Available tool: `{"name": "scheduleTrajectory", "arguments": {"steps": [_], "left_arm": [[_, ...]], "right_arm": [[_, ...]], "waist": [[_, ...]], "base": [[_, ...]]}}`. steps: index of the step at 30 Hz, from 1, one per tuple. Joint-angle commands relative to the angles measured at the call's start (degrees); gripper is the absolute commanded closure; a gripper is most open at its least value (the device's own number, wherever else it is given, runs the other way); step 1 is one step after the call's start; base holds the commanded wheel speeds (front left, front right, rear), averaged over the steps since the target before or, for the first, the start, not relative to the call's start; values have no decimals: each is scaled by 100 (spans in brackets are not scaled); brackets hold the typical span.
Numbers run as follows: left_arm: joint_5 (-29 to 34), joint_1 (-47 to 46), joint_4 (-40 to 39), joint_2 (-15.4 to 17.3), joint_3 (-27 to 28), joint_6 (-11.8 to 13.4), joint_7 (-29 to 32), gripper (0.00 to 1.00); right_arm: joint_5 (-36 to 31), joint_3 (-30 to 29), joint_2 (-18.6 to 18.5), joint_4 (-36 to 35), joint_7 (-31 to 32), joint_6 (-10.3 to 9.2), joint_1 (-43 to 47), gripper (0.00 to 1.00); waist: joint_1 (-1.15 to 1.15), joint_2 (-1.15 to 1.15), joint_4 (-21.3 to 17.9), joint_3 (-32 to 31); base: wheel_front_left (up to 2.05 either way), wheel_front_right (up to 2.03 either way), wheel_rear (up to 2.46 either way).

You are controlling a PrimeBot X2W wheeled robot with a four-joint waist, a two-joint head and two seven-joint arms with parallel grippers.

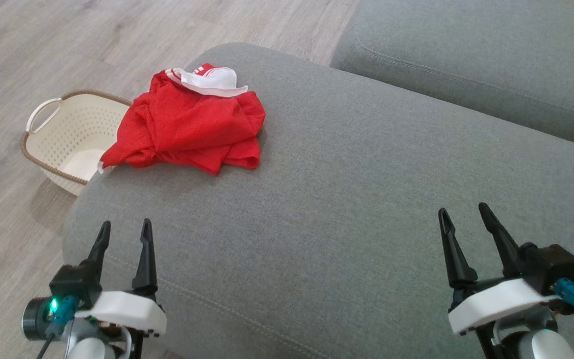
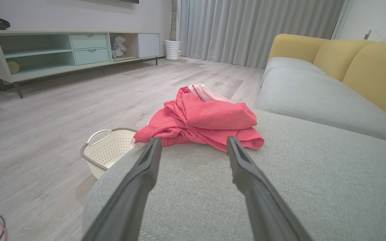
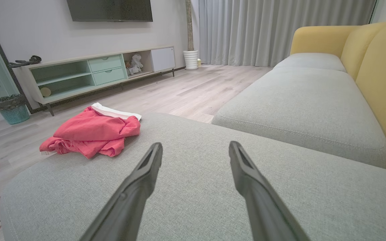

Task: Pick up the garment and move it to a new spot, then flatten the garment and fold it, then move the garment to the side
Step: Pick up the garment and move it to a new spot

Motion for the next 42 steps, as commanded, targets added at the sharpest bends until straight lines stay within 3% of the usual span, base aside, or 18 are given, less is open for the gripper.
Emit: {"name": "scheduleTrajectory", "arguments": {"steps": [1,9,18,26,38,39,40,41,42], "left_arm": [[-38,-325,-183,40,242,-8,-71,0],[-8,-446,-87,87,288,-35,-71,0],[-259,-1404,324,77,577,-221,-71,0],[-390,-2850,1848,188,791,-572,-71,0],[-361,-4468,4447,654,812,-828,-62,0],[-369,-4560,4644,673,798,-844,-38,3],[-379,-4645,4809,694,792,-855,-32,64],[-386,-4719,4947,710,783,-866,-32,100],[-401,-4783,5078,720,776,-879,-30,100]], "right_arm": [[24,119,-37,-232,16,43,-203,0],[-26,132,-37,-345,141,43,-228,0],[-393,134,-103,-875,645,43,-702,0],[-500,15,-329,-1279,986,43,-1098,0],[-424,25,-375,-1323,1034,43,-1400,0],[-412,23,-367,-1309,1027,43,-1405,0],[-396,18,-355,-1295,1018,43,-1410,0],[-382,11,-344,-1281,1008,43,-1414,0],[-371,1,-335,-1266,996,43,-1413,0]], "waist": [[0,0,-8,10],[0,0,-130,218],[0,0,-449,1396],[0,0,-668,2397],[0,0,-955,2813],[0,0,-968,2815],[0,0,-976,2816],[0,0,-978,2813],[0,0,-974,2803]], "base": [[0,0,0],[0,0,0],[0,0,0],[0,0,0],[0,0,0],[0,0,0],[0,0,0],[0,0,0],[0,0,0]]}}
